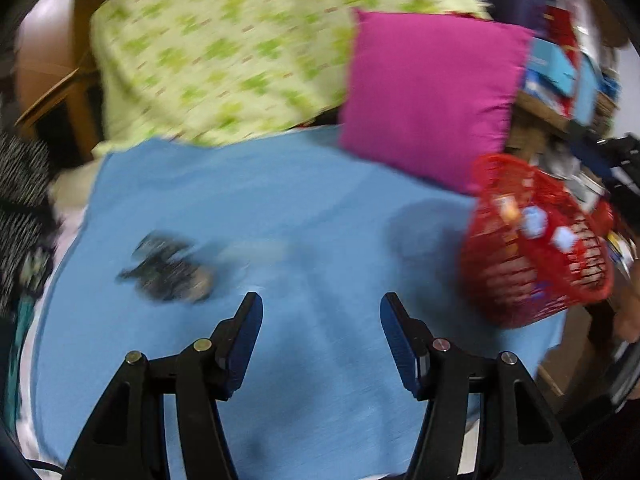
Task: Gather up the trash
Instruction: 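Move both open tools back to the items on the blue towel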
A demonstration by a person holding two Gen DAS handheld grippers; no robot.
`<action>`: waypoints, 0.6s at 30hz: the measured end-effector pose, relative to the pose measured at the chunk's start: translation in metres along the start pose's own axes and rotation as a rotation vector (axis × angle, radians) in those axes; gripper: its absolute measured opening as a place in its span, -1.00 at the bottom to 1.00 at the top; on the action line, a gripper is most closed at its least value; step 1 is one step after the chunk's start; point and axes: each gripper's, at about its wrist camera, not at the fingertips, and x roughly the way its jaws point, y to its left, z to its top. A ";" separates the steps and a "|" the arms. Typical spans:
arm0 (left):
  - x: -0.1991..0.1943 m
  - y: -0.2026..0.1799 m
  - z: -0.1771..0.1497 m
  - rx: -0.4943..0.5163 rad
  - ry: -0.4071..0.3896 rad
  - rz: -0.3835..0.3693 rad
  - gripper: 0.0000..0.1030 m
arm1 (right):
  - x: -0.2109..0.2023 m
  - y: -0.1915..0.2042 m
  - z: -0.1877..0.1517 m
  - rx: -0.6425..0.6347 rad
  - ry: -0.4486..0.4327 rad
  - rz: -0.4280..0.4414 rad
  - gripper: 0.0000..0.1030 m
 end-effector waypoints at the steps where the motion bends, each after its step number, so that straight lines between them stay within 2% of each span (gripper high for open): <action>1: 0.001 0.014 -0.005 -0.023 0.010 0.021 0.21 | 0.005 0.010 -0.003 -0.015 0.012 0.022 -0.43; 5: 0.001 0.078 -0.026 -0.146 0.045 0.097 0.21 | 0.031 0.051 -0.024 -0.068 0.089 0.081 -0.43; 11: 0.004 0.129 -0.047 -0.248 0.070 0.154 0.21 | 0.070 0.095 -0.059 -0.133 0.229 0.118 -0.39; 13: 0.006 0.138 -0.052 -0.271 0.078 0.152 0.21 | 0.083 0.106 -0.072 -0.144 0.281 0.130 -0.08; 14: 0.009 0.142 -0.053 -0.279 0.081 0.151 0.21 | 0.090 0.110 -0.079 -0.142 0.310 0.137 0.35; 18: 0.015 0.150 -0.063 -0.299 0.099 0.133 0.21 | 0.113 0.125 -0.102 -0.150 0.384 0.156 0.39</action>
